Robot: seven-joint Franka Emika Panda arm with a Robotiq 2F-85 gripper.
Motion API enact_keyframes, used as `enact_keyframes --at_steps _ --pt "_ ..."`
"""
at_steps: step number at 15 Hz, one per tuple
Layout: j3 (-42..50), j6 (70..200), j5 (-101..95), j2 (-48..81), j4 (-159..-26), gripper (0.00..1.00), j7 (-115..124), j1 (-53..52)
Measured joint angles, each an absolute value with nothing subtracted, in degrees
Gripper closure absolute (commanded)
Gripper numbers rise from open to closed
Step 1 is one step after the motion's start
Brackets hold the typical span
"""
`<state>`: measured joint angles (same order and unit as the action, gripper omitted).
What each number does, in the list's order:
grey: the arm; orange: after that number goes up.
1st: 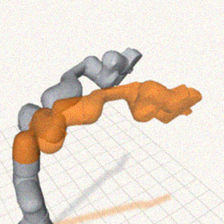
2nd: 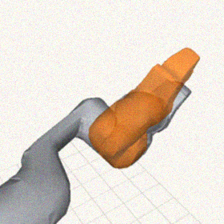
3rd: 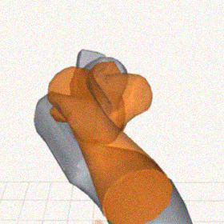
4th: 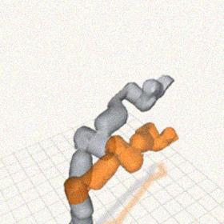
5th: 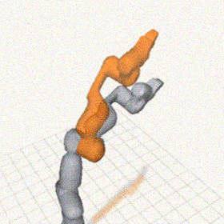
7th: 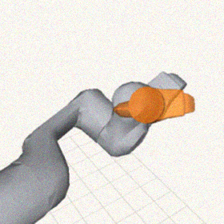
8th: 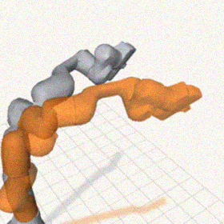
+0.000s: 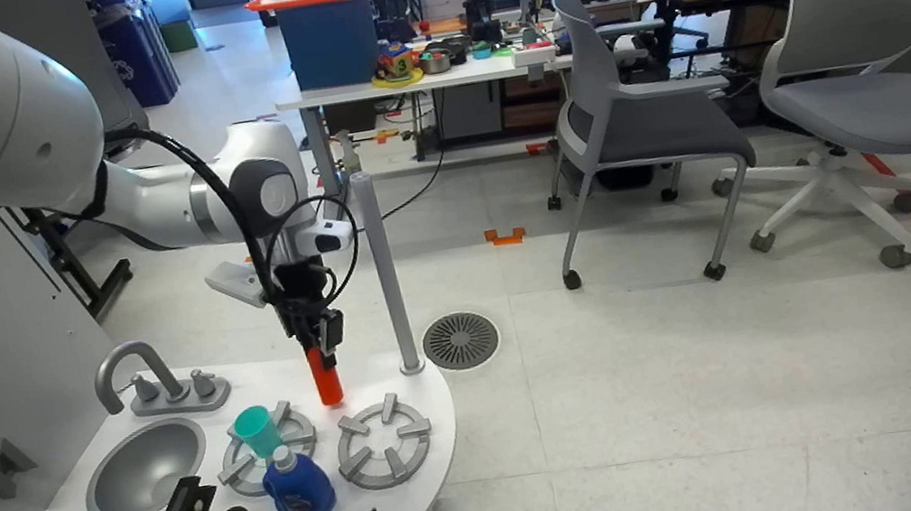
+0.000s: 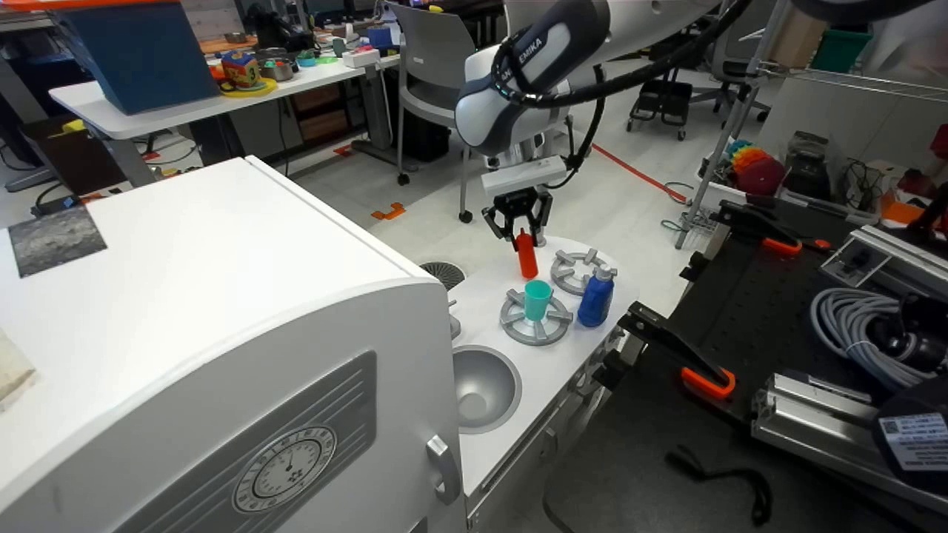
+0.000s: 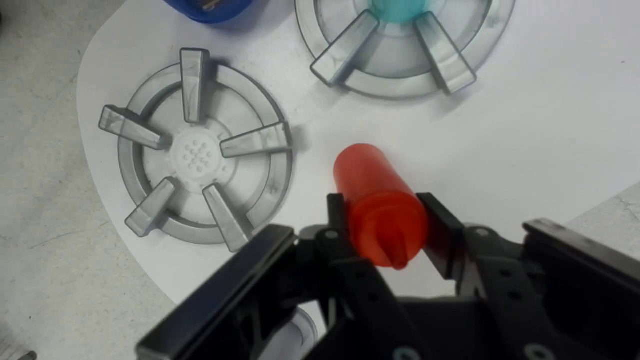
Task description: Remove the ketchup bottle out of the blue cup
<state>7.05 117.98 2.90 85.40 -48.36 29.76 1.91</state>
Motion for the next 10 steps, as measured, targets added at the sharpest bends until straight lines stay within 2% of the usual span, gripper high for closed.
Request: enact_keyframes --at_steps 7,8,9,10 --pt "8.19 118.07 1.65 85.42 -50.58 0.86 30.92 0.86" --pt "8.31 118.13 1.27 85.43 -50.85 0.36 30.94 0.68" --pt "8.5 118.14 0.91 85.41 -50.94 0.35 30.96 0.46" --pt "8.69 118.17 0.5 85.41 -51.01 0.3 31.11 0.24"
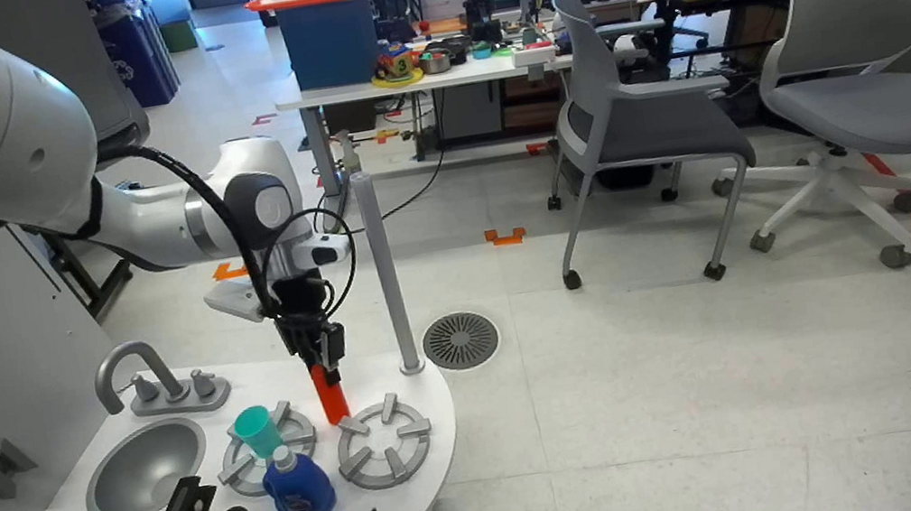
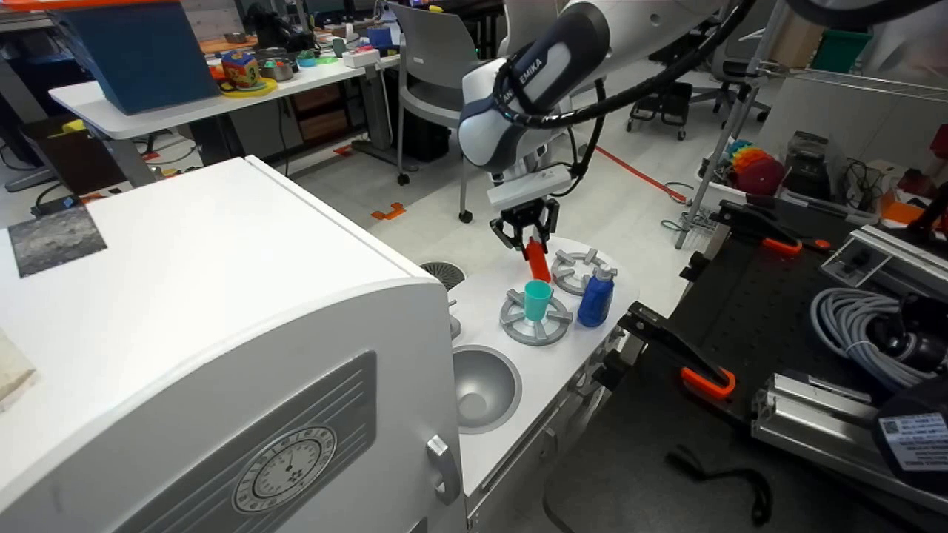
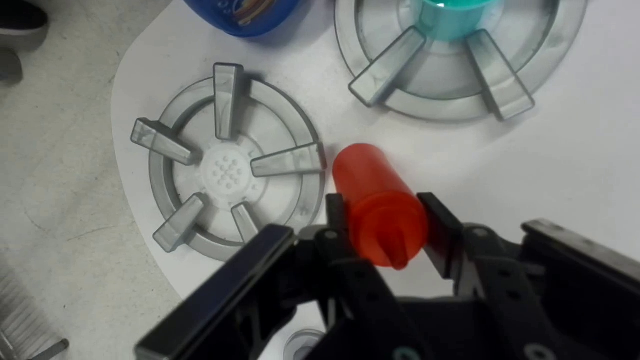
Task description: Remove the ketchup bottle out of the blue cup
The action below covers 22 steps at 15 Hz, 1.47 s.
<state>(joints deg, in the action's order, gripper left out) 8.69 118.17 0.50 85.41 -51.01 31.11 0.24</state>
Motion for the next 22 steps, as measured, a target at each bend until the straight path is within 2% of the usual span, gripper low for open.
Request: enact_keyframes --at_steps 3,4,5,13,22 --pt "9.23 118.24 -0.72 85.41 -51.23 0.07 31.98 -0.29" --pt "9.38 118.24 -0.92 85.41 -51.32 0.01 32.36 -0.42" --pt "9.48 118.24 -0.96 85.41 -51.38 0.0 32.75 -0.5" --pt "8.05 115.37 0.86 85.38 -51.27 0.0 34.45 -0.62" --pt "3.6 91.59 7.22 84.71 -45.44 0.0 37.45 0.13"
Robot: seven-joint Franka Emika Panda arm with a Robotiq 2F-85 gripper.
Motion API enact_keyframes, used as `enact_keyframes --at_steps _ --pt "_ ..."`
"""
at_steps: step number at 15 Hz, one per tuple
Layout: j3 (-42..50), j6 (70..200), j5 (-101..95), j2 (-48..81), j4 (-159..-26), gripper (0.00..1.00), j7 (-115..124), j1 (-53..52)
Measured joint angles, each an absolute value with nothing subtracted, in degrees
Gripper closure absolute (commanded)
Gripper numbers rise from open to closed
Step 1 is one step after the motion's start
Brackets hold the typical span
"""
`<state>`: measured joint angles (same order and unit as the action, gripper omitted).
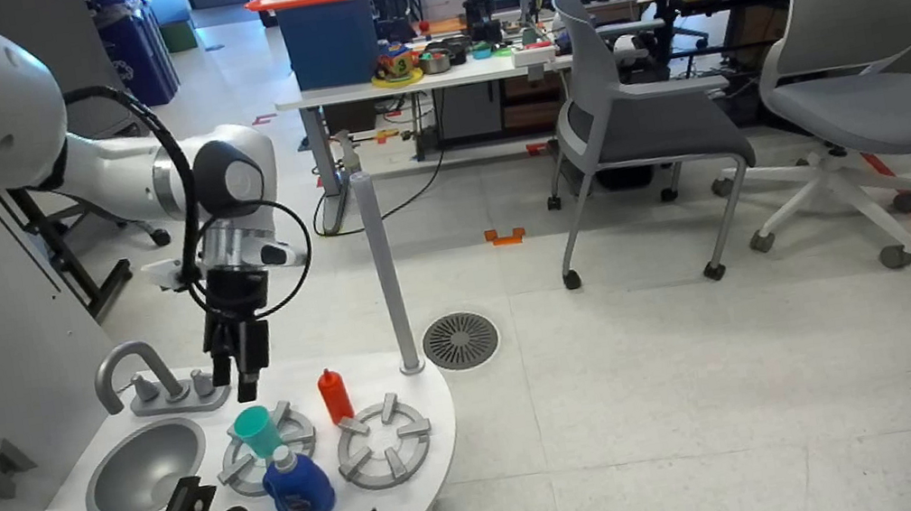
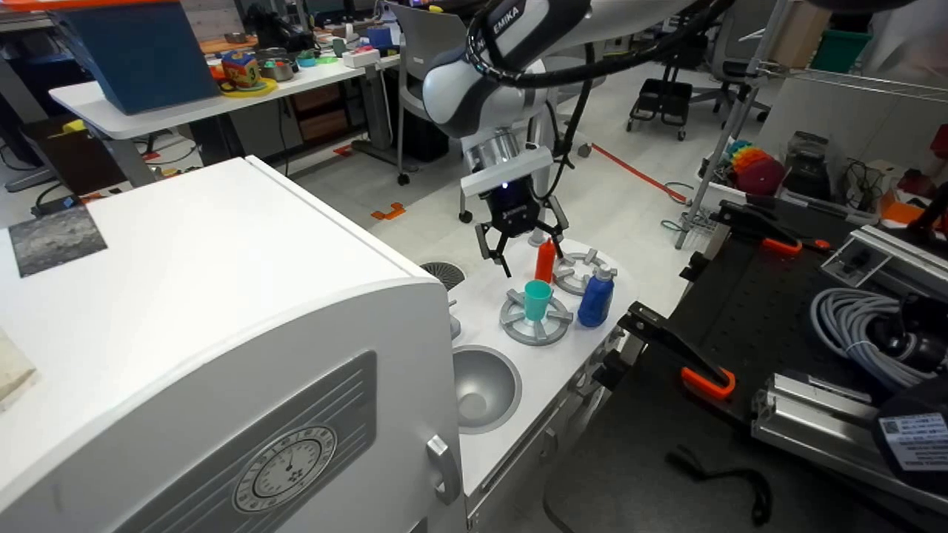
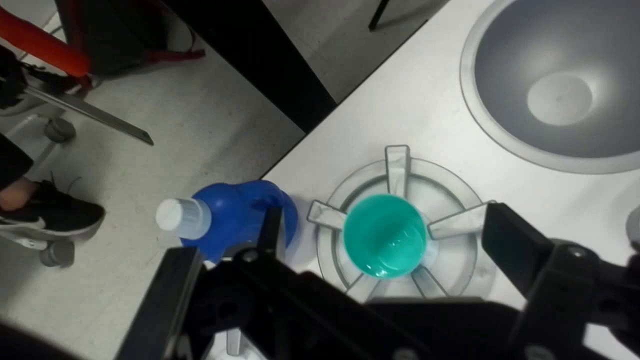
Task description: Remove the ketchup bottle out of the blue cup
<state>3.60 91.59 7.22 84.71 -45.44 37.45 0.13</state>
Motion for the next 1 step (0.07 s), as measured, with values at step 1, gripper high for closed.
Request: enact_keyframes --at_steps 1 --pt "3.6 90.54 7.22 84.69 -45.26 0.0 37.66 0.13"
